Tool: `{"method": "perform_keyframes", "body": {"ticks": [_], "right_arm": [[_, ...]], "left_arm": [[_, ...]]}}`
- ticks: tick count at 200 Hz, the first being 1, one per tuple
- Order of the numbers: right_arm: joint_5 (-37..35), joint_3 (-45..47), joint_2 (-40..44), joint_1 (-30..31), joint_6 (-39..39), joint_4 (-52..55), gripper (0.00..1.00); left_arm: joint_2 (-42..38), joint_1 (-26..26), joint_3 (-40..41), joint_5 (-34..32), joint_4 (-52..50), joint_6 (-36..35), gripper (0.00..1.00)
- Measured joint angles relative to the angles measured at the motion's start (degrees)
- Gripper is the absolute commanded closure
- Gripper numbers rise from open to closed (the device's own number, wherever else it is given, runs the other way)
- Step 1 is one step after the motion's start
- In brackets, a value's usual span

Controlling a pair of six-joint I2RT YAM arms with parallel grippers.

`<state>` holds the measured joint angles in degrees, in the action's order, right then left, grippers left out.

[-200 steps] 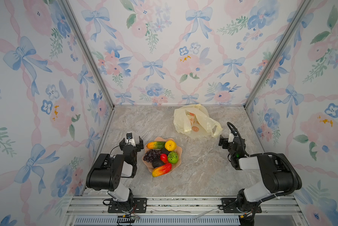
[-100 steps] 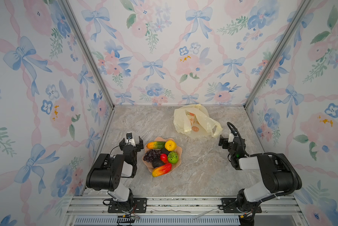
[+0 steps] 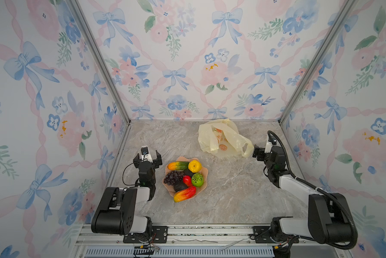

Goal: Place the fruits into the plastic bag
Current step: Move the plate to the center of the table.

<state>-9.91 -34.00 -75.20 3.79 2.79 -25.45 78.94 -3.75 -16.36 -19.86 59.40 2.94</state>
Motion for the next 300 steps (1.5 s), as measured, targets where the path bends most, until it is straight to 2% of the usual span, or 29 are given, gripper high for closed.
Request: {"method": "perform_keyframes", "body": {"ticks": [28,54,82,111,145,180,210,254,300], "right_arm": [[0.9,-8.9,1.4,0.0,4.1,12.6,0.04],[3.7,-17.4,2.6,0.0,8.3,23.5,0.04],[8.3,-22.1,4.3,0.1,12.4,33.1,0.04],[13.7,-24.6,4.4,0.9,15.4,41.9,0.04],[19.3,-27.5,4.4,5.2,18.1,50.1,0.04],[22.8,-28.0,4.0,12.1,21.5,53.9,0.04],[24.3,-28.0,1.9,17.4,24.6,54.9,0.04],[25.6,-27.9,-3.1,22.1,29.7,53.5,0.04],[26.9,-26.5,-7.5,27.9,34.4,49.1,0.04]], "left_arm": [[-5.8,0.0,-2.6,-2.7,-8.0,3.7,0.02],[-12.0,0.0,-6.2,-3.6,-17.8,10.1,0.02],[-18.3,0.0,-9.4,-3.0,-28.4,17.7,0.02],[-23.4,0.1,-12.4,1.3,-38.5,24.1,0.02],[-25.3,0.1,-18.8,10.8,-52.6,28.5,0.02],[-25.8,0.5,-20.2,20.9,-64.3,32.0,0.02],[-27.0,2.0,-19.1,28.0,-69.4,35.1,0.02],[-27.5,4.4,-15.5,33.9,-70.9,37.7,0.02],[-25.5,6.0,-13.5,37.1,-71.8,39.4,0.02]]}}
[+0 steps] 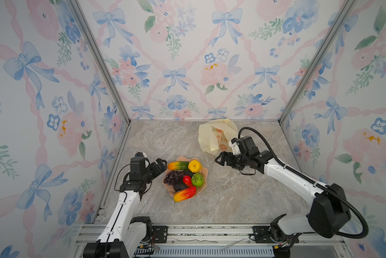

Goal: Place the fruits into the plastic bag
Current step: Move the plate to the center of the table.

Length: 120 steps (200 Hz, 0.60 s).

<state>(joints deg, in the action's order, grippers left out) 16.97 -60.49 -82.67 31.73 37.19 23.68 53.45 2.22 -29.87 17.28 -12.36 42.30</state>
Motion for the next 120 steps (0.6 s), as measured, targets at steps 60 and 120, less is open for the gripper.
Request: {"method": "perform_keyframes", "body": {"ticks": [60,120], "right_arm": [[1.9,1.5,-7.1,4.2,4.3,-5.8,0.13],[3.9,2.6,-11.8,6.2,7.4,-10.9,0.36]], "left_arm": [[3.1,0.4,3.6,5.1,2.9,3.5,0.04],[2.4,0.4,6.4,6.8,5.4,5.6,0.10]]}}
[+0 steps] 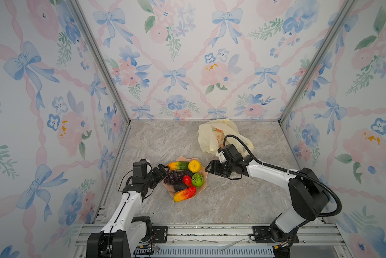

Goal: Place the fruits into the plastic bag
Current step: Move the plate to the center of the table.

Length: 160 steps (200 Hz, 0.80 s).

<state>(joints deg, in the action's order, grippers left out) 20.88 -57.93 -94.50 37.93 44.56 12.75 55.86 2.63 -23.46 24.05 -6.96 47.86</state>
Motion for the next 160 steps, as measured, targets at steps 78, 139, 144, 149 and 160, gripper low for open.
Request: {"method": "perform_keyframes", "body": {"ticks": [78,139,144,149,160], "right_arm": [[1.4,-0.1,-6.1,2.4,1.5,-3.7,0.64],[-0.7,-2.7,-7.3,4.2,-0.2,-2.2,0.78],[-0.9,-2.8,-7.3,4.2,-0.2,-2.1,0.78],[-1.0,-2.9,-7.4,4.3,-0.2,-2.1,0.79],[-1.3,-3.0,-7.5,4.4,-0.2,-1.8,0.81]], "left_arm": [[-0.1,0.0,0.2,1.5,1.7,0.4,0.10],[-0.1,0.0,0.2,2.4,1.7,0.4,0.09],[-0.1,0.0,0.2,2.5,1.7,0.4,0.09],[-0.1,0.0,0.2,2.6,1.7,0.4,0.09],[-0.1,0.0,0.2,2.9,1.7,0.4,0.09]]}}
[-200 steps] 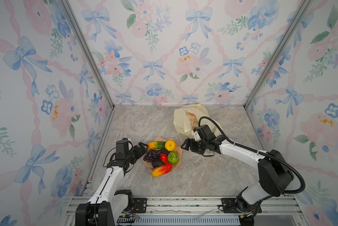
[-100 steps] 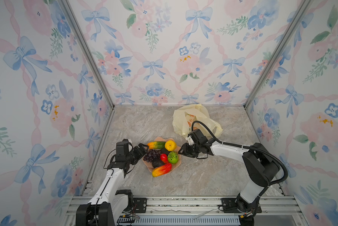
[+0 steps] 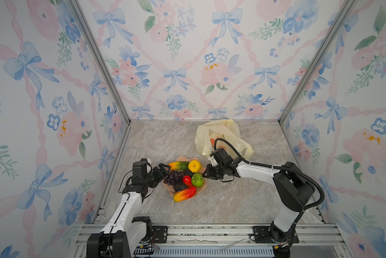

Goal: Place the fruits into the plastic bag
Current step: Move the plate to the center of the table.

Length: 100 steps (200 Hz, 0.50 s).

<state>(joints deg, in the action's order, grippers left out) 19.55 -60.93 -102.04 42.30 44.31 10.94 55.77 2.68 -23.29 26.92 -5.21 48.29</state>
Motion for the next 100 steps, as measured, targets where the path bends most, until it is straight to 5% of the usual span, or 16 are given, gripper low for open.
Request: {"method": "perform_keyframes", "body": {"ticks": [100], "right_arm": [[-0.5,-1.1,-0.1,0.6,-1.4,1.1,0.93]], "left_arm": [[-1.0,0.0,0.5,0.7,0.0,0.0,0.08]]}}
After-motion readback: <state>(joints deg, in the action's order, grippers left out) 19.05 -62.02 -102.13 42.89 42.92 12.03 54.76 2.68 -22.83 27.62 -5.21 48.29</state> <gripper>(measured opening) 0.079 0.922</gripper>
